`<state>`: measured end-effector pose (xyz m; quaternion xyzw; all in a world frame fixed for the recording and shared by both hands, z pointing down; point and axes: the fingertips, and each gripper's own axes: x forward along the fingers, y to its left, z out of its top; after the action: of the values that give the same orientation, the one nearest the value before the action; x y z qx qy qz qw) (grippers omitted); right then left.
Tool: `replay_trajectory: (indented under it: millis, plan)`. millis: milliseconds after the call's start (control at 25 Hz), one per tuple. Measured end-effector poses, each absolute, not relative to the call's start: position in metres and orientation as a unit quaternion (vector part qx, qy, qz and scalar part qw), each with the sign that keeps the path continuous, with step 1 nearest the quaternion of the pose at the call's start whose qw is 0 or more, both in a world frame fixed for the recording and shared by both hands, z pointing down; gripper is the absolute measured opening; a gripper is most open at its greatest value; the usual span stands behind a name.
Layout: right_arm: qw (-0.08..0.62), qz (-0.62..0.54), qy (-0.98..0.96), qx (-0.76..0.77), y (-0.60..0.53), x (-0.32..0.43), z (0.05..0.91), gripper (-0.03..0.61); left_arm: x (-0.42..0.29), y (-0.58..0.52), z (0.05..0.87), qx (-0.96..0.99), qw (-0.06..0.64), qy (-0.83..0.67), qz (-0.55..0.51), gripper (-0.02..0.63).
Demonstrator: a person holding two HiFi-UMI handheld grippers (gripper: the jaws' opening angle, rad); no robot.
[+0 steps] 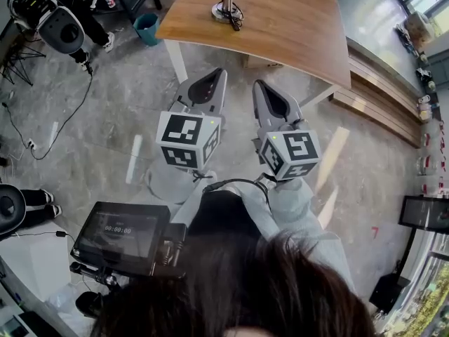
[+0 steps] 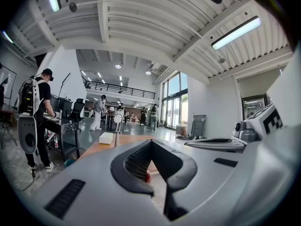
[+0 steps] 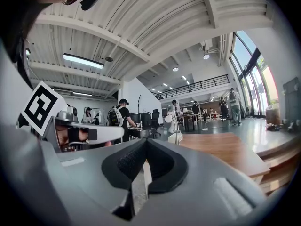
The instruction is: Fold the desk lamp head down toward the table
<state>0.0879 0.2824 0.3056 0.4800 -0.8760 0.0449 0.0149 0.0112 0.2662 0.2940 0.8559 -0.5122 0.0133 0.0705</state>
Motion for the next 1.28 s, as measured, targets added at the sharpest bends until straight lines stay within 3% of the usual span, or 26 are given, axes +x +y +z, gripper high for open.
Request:
replay_trajectory:
  millis: [720, 1280]
  plan:
    - [0.021, 0.079, -0.863, 0.498, 0.117, 0.048, 0.325, 0.002, -0.053, 0.114, 0.336, 0.854, 0.106, -0.507, 0.042, 0.003]
    - [0.025, 0.095, -0.869, 0.485, -0.139, 0.069, 0.334, 0.002, -0.072, -0.144, 0.360, 0.836, 0.104, -0.533, 0.076, 0.003]
